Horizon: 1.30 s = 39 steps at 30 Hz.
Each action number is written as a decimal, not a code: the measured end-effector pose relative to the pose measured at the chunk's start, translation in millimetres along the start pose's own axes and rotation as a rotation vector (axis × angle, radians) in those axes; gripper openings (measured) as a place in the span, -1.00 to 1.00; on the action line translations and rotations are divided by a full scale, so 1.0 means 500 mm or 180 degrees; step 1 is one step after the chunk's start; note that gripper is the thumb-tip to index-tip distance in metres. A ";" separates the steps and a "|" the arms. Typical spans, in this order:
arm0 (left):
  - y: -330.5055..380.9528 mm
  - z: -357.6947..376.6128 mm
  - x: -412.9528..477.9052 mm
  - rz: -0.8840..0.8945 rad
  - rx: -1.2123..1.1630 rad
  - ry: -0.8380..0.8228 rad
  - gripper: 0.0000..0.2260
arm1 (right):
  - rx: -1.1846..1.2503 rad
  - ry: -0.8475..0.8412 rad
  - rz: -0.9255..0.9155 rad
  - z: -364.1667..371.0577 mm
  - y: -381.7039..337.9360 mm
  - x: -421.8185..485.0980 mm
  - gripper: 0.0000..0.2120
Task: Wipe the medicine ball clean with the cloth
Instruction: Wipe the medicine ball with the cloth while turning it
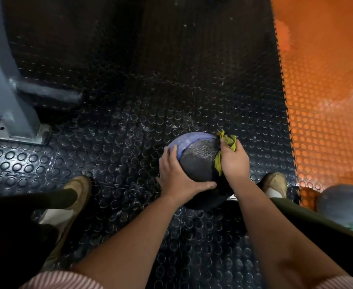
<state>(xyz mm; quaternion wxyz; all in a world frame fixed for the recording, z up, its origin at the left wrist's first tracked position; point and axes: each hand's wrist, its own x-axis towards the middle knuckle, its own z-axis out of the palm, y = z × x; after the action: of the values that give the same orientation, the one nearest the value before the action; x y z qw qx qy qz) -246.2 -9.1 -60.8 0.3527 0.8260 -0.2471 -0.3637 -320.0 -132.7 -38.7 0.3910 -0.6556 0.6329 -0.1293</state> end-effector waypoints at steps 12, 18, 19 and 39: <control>-0.039 0.002 -0.003 -0.0243 -0.0403 -0.0060 0.18 | -0.1524 -0.0063 -0.1975 0.049 -0.024 -0.085 -0.54; -0.121 0.023 0.015 -0.0092 -0.0125 0.0036 -0.09 | -0.2136 -0.1111 -0.2680 0.064 -0.050 -0.114 -0.56; -0.112 0.019 0.013 0.0116 -0.0519 0.0000 -0.29 | -0.2080 -0.1262 -0.2715 0.062 -0.056 -0.109 -0.57; -0.054 -0.007 0.015 -0.0191 -0.0524 0.0019 0.17 | -0.1412 -0.0785 -0.2253 0.027 -0.038 -0.071 -0.67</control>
<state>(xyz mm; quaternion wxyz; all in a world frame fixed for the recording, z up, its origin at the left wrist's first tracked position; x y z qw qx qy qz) -234.7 4.3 -83.0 0.4090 0.8024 -0.1905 -0.3906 -303.0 -97.0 -23.0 0.2449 -0.9109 0.3301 -0.0370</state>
